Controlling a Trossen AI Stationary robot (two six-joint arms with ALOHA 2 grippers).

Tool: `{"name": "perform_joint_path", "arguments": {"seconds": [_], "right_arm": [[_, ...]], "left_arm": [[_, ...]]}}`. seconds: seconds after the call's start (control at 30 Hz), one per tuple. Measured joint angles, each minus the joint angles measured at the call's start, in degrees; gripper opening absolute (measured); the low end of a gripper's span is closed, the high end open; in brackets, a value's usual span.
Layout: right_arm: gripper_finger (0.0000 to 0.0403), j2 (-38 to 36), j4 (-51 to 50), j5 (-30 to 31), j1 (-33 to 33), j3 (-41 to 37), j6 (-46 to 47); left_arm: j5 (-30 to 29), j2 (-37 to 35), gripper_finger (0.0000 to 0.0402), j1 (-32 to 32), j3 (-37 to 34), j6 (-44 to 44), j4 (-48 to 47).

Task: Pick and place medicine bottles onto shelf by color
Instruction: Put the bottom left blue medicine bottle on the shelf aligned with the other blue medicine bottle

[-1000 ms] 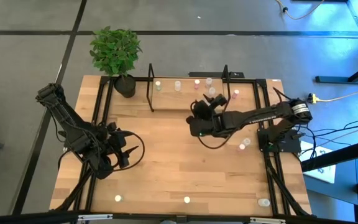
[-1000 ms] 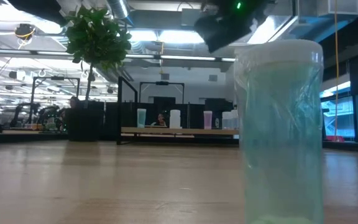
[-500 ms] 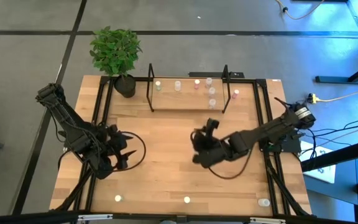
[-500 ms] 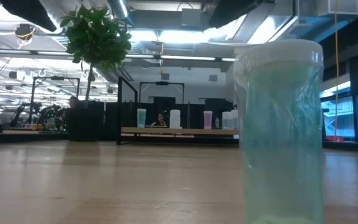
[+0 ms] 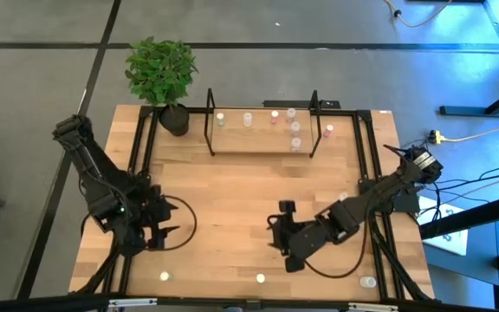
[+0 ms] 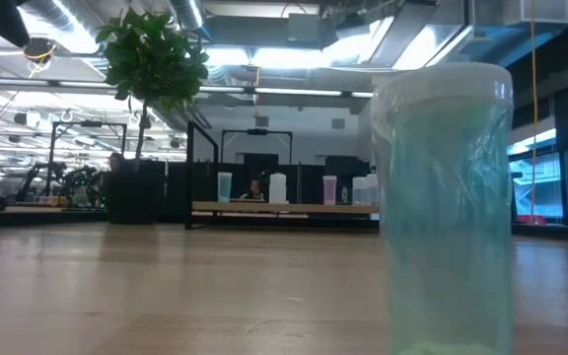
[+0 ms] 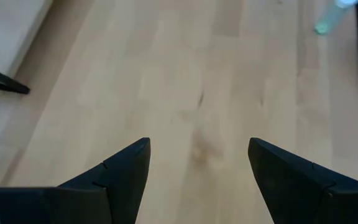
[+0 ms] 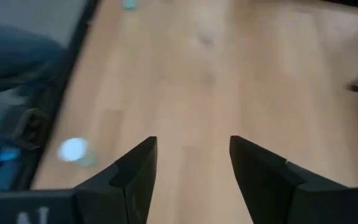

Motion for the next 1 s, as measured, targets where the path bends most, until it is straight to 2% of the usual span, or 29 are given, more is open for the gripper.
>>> {"name": "perform_joint_path", "arguments": {"seconds": [0.1, 0.37, 0.53, 0.73, 0.9, 1.0], "right_arm": [[0.0205, 0.00, 1.10, -2.13, 0.68, -0.01, 0.13], [0.0205, 0.02, 1.91, -1.67, 0.98, -0.08, 0.15], [0.0205, 0.02, 1.92, -1.63, 0.99, -0.10, 0.12], [0.0205, 0.02, 1.90, 0.60, 0.82, -0.10, 0.06], [0.0205, 0.02, 1.86, 1.97, 0.82, -0.10, 0.08], [0.0205, 0.02, 1.86, 1.95, 0.82, -0.10, 0.10]], "left_arm": [[0.12, 0.00, 0.0266, -1.80, 0.00, -0.02, 0.33], [0.18, 0.66, 0.0266, -6.25, 0.07, 0.60, 4.85], [6.23, 4.34, 0.0266, -8.61, 0.07, 3.23, 6.87], [6.60, 8.59, 0.0266, -10.82, 0.07, 2.12, 8.03], [12.76, 10.38, 0.0266, -12.20, 0.07, -0.16, 10.46], [14.24, 10.80, 0.0266, -12.96, 0.07, -2.18, 14.63]]}}
